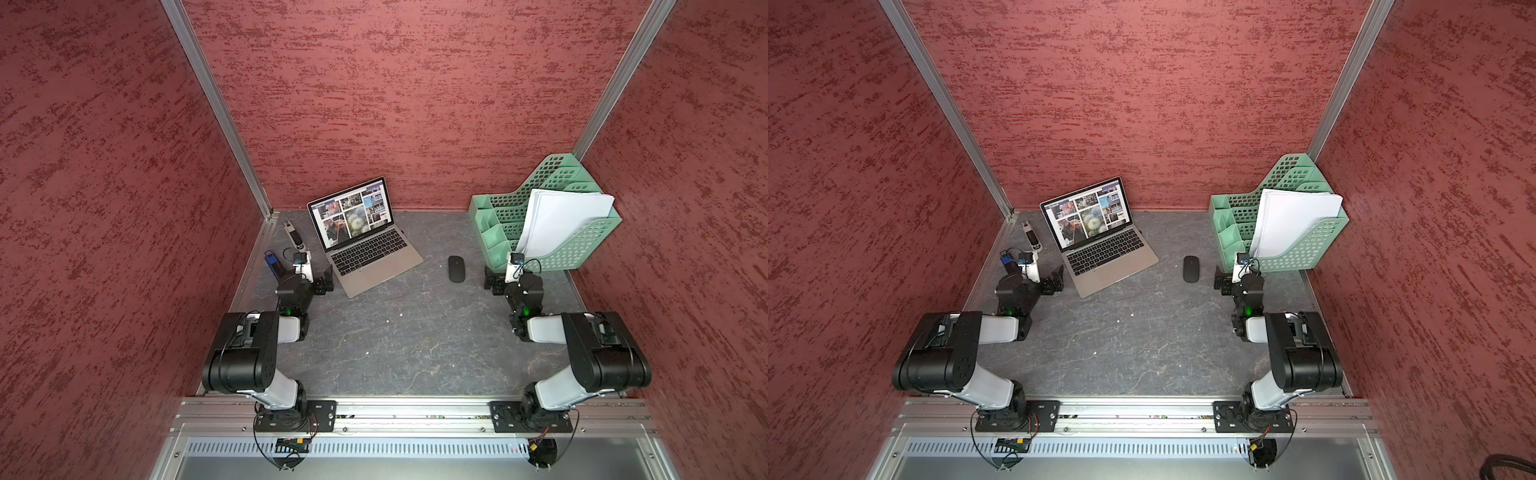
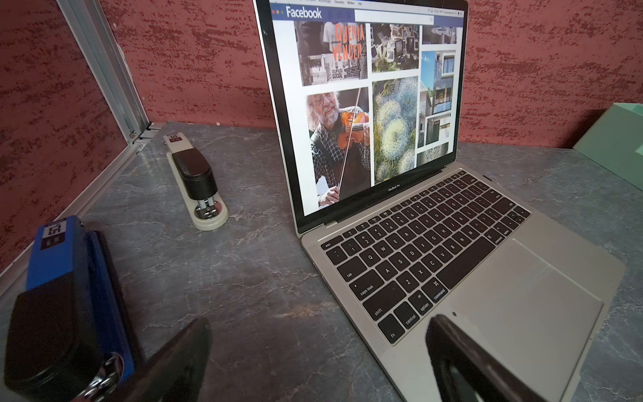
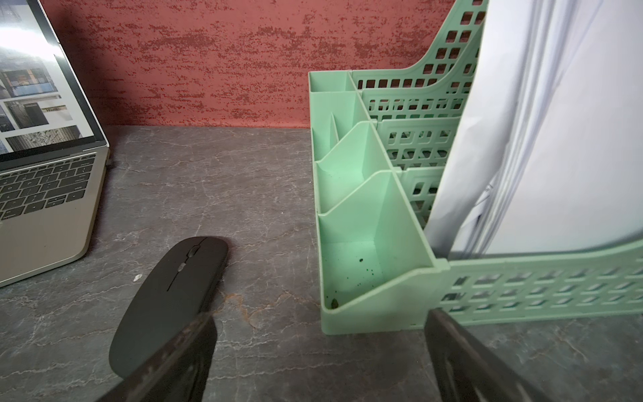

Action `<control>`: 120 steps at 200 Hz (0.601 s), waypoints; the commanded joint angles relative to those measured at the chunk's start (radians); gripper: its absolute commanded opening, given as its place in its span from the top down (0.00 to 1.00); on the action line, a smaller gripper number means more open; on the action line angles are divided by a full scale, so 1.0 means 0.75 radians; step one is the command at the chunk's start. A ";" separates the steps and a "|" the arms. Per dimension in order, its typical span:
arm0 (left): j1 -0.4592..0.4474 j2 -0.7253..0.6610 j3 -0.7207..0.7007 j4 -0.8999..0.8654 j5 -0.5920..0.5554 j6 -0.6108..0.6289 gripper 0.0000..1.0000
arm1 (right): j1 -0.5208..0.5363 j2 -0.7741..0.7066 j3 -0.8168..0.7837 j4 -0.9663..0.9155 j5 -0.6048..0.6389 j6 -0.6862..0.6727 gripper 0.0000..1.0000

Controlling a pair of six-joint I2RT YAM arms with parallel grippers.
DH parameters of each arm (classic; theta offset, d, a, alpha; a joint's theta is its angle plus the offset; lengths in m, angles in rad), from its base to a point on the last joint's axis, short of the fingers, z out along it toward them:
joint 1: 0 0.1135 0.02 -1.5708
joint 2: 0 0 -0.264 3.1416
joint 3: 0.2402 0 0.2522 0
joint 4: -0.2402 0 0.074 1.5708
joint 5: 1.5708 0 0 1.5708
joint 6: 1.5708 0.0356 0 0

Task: Remove the wireless mouse receiver from the laptop
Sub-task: Pick up the mouse from the center of the board.

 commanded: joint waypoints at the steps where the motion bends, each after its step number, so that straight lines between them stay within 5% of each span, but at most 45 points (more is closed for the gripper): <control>1: -0.005 -0.056 0.031 -0.074 -0.093 -0.022 0.00 | -0.008 -0.084 0.026 -0.090 -0.132 -0.024 0.06; 22: -0.031 -0.316 0.214 -0.595 -0.326 -0.087 0.00 | -0.005 -0.336 0.247 -0.654 -0.248 -0.035 0.12; 45: -0.031 -0.495 0.507 -1.112 -0.402 -0.123 0.00 | 0.050 -0.461 0.540 -1.143 -0.297 -0.098 0.13; 81: -0.074 -0.530 0.943 -1.698 -0.413 -0.283 0.00 | 0.308 -0.412 1.037 -1.888 0.107 -0.100 0.15; 107: -0.090 -0.623 1.060 -1.813 -0.031 -0.310 0.00 | 0.463 -0.221 1.509 -2.520 0.493 0.135 0.15; 120: -0.087 -0.676 1.080 -1.817 0.044 -0.351 0.00 | 0.512 -0.136 1.713 -2.754 0.466 0.195 0.13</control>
